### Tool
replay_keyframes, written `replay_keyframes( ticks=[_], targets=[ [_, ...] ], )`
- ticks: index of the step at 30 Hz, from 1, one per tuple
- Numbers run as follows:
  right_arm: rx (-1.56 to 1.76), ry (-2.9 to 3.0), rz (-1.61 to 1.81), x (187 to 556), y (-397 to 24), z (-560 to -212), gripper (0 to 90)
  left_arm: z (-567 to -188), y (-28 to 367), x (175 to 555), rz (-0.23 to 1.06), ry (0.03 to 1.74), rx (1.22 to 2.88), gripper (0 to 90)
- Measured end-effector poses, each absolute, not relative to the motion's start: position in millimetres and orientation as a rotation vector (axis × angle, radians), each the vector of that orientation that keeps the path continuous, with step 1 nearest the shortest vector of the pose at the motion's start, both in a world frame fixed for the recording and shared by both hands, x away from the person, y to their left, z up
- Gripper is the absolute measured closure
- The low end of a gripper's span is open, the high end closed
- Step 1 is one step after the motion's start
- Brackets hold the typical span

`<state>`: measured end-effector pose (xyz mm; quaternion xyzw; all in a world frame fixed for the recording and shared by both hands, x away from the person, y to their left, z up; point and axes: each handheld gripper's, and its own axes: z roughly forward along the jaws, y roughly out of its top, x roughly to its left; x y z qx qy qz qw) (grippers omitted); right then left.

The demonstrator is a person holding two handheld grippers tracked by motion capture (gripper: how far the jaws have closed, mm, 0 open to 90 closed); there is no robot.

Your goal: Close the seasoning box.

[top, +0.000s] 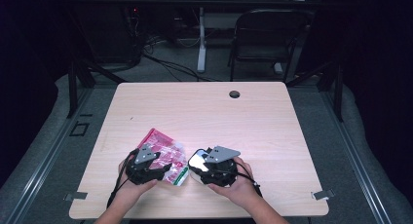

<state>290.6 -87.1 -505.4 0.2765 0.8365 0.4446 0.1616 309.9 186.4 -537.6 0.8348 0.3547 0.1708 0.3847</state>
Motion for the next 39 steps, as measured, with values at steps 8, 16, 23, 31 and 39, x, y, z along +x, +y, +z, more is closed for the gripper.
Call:
replay_keyframes(
  ticks=[8,16,23,31,39],
  targets=[
    [0.789,2.391,1.263,291.0,-87.7,-505.4,47.9,-537.3,187.1,310.1,0.435,0.906,2.129,39.1],
    [0.797,2.387,1.267,291.3,-88.1,-505.6,48.0,-537.5,187.8,310.6,0.437,0.907,2.128,39.1],
    [0.806,2.381,1.269,292.6,-90.1,-505.0,48.1,-537.2,189.0,310.9,0.440,0.916,2.122,39.1],
    [0.835,2.370,1.292,295.5,-94.7,-502.9,48.2,-537.6,190.4,311.7,0.440,0.921,2.117,39.1],
    [0.876,2.343,1.304,300.6,-103.6,-499.4,48.1,-537.9,192.2,312.6,0.446,0.928,2.112,39.1]
  ],
)
